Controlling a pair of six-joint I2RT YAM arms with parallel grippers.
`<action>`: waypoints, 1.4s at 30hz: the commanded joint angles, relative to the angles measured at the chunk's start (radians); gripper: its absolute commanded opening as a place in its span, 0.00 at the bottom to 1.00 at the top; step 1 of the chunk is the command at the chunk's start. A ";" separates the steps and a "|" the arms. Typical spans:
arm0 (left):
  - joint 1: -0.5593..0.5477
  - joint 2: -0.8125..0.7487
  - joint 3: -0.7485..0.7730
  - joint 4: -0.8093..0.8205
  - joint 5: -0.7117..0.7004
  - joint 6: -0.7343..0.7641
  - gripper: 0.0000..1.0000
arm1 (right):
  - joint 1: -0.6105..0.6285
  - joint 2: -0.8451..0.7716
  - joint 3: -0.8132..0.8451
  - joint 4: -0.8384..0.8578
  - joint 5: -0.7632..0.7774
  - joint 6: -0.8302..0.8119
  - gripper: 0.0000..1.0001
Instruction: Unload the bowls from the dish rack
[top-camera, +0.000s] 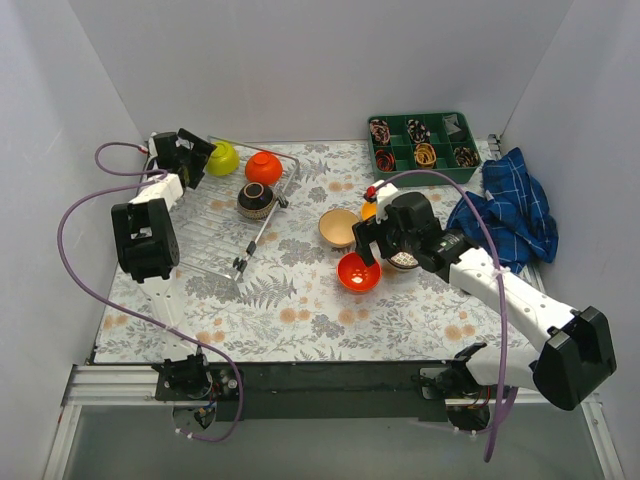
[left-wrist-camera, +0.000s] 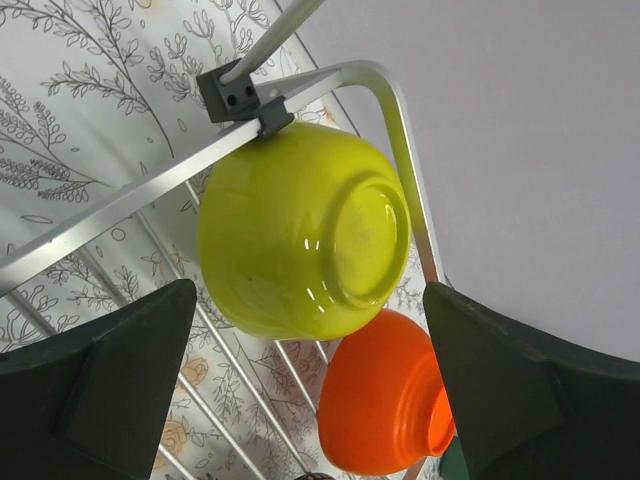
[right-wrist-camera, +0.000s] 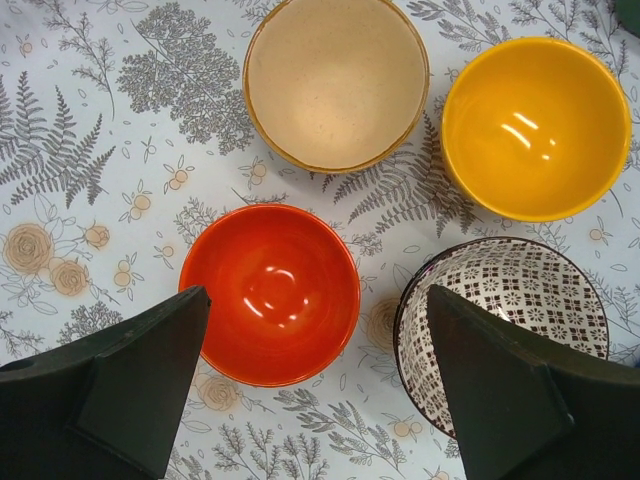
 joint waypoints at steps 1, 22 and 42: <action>-0.005 -0.017 0.027 0.050 -0.028 0.016 0.98 | -0.009 0.010 0.014 0.008 -0.038 -0.012 0.97; -0.046 0.107 0.128 -0.088 -0.114 0.129 0.98 | -0.031 0.028 0.009 0.008 -0.061 -0.012 0.97; -0.080 0.175 0.269 -0.372 -0.245 0.096 0.98 | -0.031 0.017 0.008 0.010 -0.062 -0.014 0.96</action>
